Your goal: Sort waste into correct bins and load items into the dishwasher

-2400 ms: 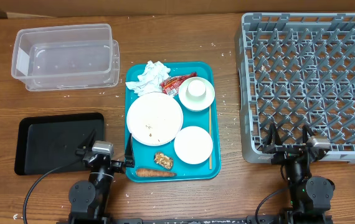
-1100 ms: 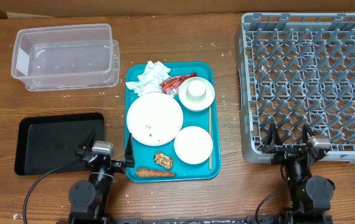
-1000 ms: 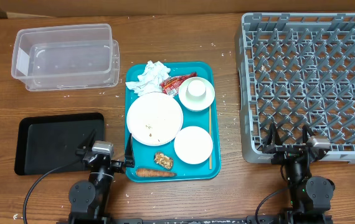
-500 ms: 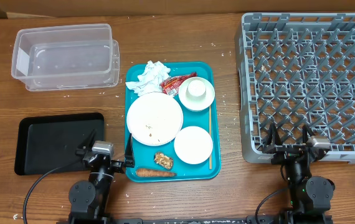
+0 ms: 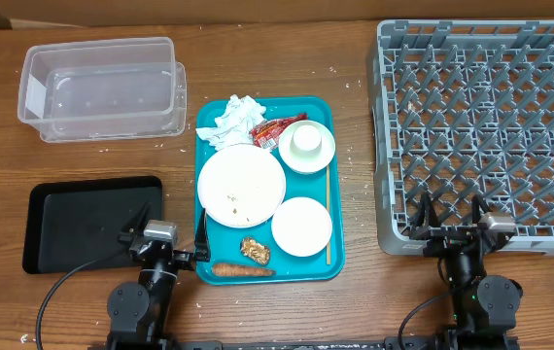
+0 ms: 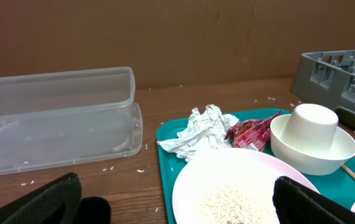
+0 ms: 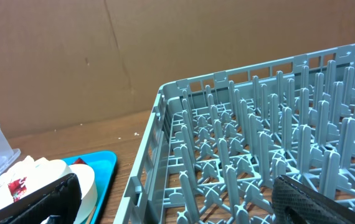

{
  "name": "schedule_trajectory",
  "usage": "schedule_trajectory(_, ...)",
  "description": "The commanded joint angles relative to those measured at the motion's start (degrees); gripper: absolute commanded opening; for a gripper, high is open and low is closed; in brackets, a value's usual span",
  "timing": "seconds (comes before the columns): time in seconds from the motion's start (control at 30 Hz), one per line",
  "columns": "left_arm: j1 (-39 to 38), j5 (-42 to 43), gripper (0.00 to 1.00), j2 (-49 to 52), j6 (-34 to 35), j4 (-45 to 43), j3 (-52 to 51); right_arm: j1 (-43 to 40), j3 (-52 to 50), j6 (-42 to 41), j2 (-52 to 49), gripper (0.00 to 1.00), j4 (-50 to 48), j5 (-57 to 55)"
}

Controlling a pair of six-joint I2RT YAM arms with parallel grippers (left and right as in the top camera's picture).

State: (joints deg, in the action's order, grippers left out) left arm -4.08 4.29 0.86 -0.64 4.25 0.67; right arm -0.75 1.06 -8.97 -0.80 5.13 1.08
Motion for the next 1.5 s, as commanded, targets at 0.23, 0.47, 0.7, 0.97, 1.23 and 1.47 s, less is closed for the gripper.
schedule_trajectory(0.23,0.31,13.77,1.00,-0.61,13.14,-1.86,-0.37,-0.07,-0.61,0.26,0.63,1.00,-0.42,0.11)
schedule_trajectory(0.47,0.31,28.33,1.00,-0.61,39.71,-10.14,-0.37,-0.07,-0.61,0.26,0.63,1.00,-0.42,0.09)
schedule_trajectory(0.7,0.31,34.27,1.00,-0.61,41.31,-15.26,-0.37,-0.07,-0.61,0.26,0.63,1.00,-0.42,0.09)
schedule_trajectory(0.97,0.31,34.84,1.00,-0.59,40.22,-16.87,1.92,-0.07,-0.61,0.26,0.63,1.00,-0.42,0.09)
schedule_trajectory(1.23,0.31,34.58,1.00,4.72,31.91,-2.67,14.78,-0.07,-0.61,0.26,0.63,1.00,-0.42,0.09)
schedule_trajectory(1.47,0.31,34.38,1.00,23.65,23.26,14.19,32.20,-0.07,-0.61,0.26,0.63,1.00,-0.42,0.09)
